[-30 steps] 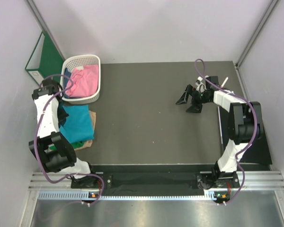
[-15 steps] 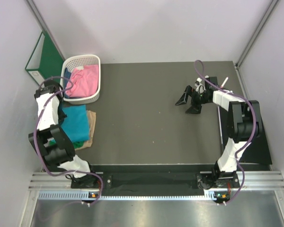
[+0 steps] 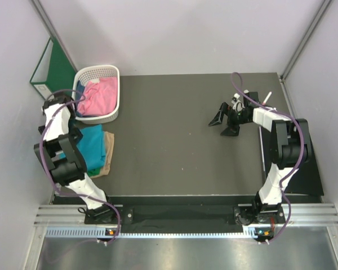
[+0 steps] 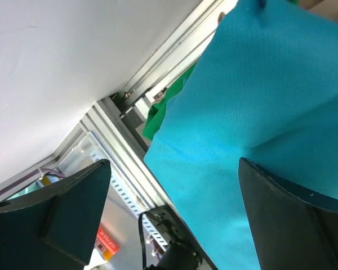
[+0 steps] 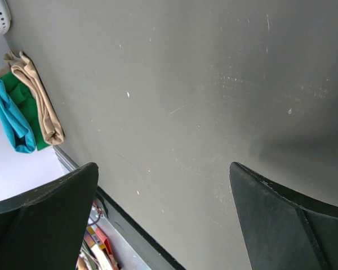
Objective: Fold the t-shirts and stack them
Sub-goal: Put the neatly folded tshirt into the corner of the board with the left arm, then smooth out wrinkles on the folded tshirt
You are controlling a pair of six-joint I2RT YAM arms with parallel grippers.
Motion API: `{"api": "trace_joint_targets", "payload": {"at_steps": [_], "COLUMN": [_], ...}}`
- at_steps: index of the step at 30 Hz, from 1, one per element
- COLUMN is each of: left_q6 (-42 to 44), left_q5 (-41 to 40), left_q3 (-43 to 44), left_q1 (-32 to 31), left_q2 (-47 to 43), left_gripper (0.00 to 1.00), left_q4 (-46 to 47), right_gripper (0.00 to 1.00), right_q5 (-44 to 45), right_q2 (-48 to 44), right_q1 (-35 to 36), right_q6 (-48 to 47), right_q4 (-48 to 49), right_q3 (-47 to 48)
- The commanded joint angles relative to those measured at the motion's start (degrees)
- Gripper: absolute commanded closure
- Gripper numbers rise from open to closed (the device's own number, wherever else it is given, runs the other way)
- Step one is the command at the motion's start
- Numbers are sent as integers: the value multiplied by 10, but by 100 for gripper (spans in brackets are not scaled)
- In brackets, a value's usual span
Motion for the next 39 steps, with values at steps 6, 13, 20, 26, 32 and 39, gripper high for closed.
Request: {"api": "trace_joint_targets", "payload": {"at_steps": [6,13,20,26,32,39], "left_q6": [19,-29,-168,-271,-282,-313], "left_q5": [206,569,798,802,804,827], "left_q3": [-4,-154,-353,-415,-464,-482], "left_q1": [2,-2,-2,-2,-2,2], "left_q2": [-193,-274,-354,-406,-354,-288], "left_gripper": [1,100,100,100,100,100], "left_q4": [93,188,334,396,402,493], "right_gripper": [0,0,0,0,0,0], "right_q5": [-3,-1,-1,-10,-16,-17], "right_q2": [-2,-2,-2,-3,0,2], "right_q1": [7,7,7,7,7,8], "right_q6": [5,6,4,13,19,15], "right_q4": [14,19,22,30,38,34], "right_q3": [15,10,3,-6,-9,-9]}}
